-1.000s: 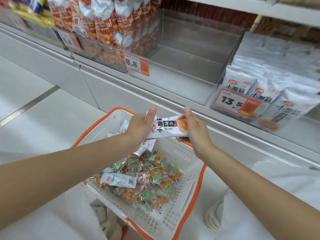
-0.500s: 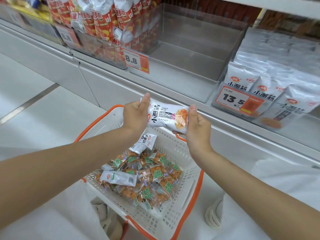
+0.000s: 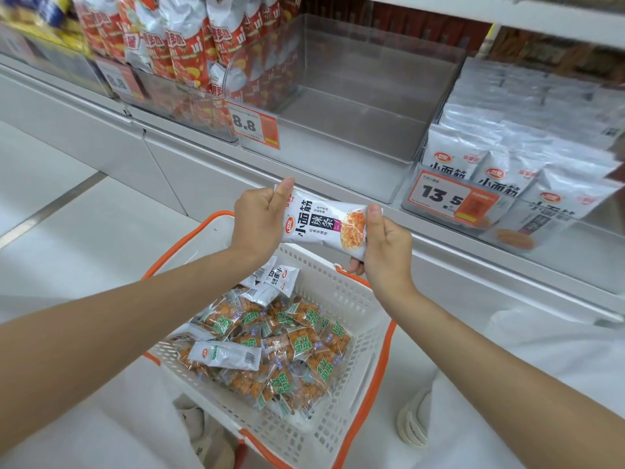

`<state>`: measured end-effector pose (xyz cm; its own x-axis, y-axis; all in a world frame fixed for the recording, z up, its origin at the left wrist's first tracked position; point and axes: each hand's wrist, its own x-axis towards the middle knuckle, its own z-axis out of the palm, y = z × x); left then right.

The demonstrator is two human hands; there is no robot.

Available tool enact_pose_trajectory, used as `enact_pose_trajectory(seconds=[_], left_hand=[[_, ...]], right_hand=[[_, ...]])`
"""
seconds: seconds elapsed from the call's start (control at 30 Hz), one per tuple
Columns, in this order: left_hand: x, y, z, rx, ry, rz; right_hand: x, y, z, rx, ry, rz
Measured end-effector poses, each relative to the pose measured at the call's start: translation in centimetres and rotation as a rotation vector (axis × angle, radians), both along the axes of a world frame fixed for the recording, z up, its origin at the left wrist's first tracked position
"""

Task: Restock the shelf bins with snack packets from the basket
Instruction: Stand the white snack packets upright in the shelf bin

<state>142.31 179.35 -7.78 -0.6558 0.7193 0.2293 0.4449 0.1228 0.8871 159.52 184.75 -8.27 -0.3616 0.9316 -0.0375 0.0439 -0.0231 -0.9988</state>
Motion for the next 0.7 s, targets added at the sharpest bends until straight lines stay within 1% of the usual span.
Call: enact_pose_trajectory(seconds=[0.07, 0.13, 0.17, 0.23, 0.27, 0.33, 0.37, 0.4, 0.43, 0.47, 0.5, 0.53, 0.57, 0.6, 0.63, 0.7], left_hand=[[-0.4, 0.3, 0.3, -0.004, 0.017, -0.022], [-0.8, 0.4, 1.0, -0.029, 0.108, -0.089], [-0.9, 0.5, 1.5, -0.055, 0.187, -0.146], [-0.6, 0.7, 2.6, -0.139, 0.375, -0.273], [-0.1, 1.0, 3.2, -0.187, 0.464, -0.328], [1.2, 2.2, 4.3, -0.255, 0.603, -0.409], [2.0, 2.9, 4.9, -0.262, 0.651, -0.443], [3.0, 3.6, 5.6, -0.250, 0.682, -0.464], [4.0, 4.3, 6.0, -0.217, 0.668, -0.459], [4.8, 5.0, 6.4, -0.158, 0.570, -0.433], [5.7, 5.7, 6.8, -0.082, 0.384, -0.394], [6.6, 6.3, 7.3, -0.015, 0.149, -0.372], [7.6, 6.9, 7.6, 0.004, -0.082, -0.380], [8.8, 7.2, 8.0, -0.021, -0.252, -0.432], [10.0, 7.7, 8.2, -0.068, -0.347, -0.505], [12.6, 8.5, 8.8, -0.100, -0.442, -0.621]], right_hand=[[0.3, 0.7, 0.5, -0.049, -0.061, 0.022], [1.2, 2.0, 0.8, 0.011, -0.191, 0.063], [1.8, 2.7, 1.1, 0.076, -0.253, 0.111], [2.9, 3.7, 1.7, 0.197, -0.362, 0.272], [3.4, 3.8, 1.9, 0.211, -0.397, 0.365], [4.1, 3.6, 2.0, 0.158, -0.407, 0.513], [4.5, 3.4, 2.0, 0.141, -0.401, 0.538], [5.0, 3.4, 2.1, 0.143, -0.386, 0.527], [5.8, 3.6, 2.2, 0.138, -0.354, 0.488], [6.7, 4.0, 2.5, 0.121, -0.313, 0.438], [7.7, 4.3, 2.8, 0.091, -0.262, 0.385], [8.9, 4.7, 3.2, 0.062, -0.213, 0.330], [10.0, 5.0, 3.7, 0.039, -0.165, 0.275], [11.1, 5.3, 4.2, 0.022, -0.124, 0.218], [12.2, 5.5, 4.7, 0.012, -0.088, 0.166], [14.4, 5.8, 5.7, 0.017, -0.051, 0.092]])
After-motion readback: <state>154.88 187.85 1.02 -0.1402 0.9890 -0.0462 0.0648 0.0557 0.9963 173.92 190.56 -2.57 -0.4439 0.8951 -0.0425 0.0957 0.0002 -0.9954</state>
